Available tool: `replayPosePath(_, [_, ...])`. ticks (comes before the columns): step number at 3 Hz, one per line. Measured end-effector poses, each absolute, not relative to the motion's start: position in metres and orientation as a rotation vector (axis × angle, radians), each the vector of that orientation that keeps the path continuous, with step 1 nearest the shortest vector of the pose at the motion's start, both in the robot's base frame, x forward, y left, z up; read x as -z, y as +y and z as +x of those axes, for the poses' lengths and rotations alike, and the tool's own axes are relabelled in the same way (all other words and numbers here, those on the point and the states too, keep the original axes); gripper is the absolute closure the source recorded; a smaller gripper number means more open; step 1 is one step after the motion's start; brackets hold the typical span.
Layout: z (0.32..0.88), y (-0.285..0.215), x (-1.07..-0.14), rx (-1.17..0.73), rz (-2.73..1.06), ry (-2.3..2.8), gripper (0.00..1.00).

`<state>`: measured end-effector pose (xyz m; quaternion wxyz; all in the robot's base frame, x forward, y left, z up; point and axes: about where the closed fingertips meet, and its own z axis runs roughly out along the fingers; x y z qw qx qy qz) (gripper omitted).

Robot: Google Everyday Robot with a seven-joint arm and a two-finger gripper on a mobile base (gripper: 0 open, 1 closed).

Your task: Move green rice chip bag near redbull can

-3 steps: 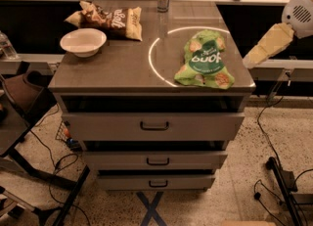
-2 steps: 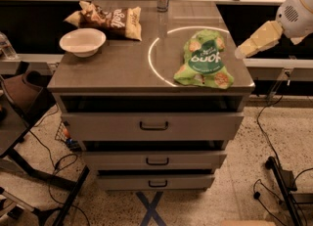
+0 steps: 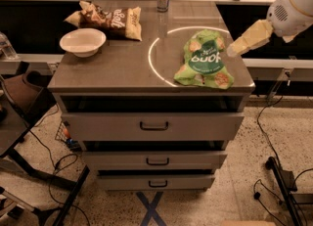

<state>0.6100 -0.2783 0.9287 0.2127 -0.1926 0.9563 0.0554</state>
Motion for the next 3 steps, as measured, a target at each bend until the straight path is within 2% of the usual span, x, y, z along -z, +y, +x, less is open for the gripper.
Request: replayPosePath(3, [0.679, -0.21, -0.906, -0.297, -0.505, 2.586, 0.0])
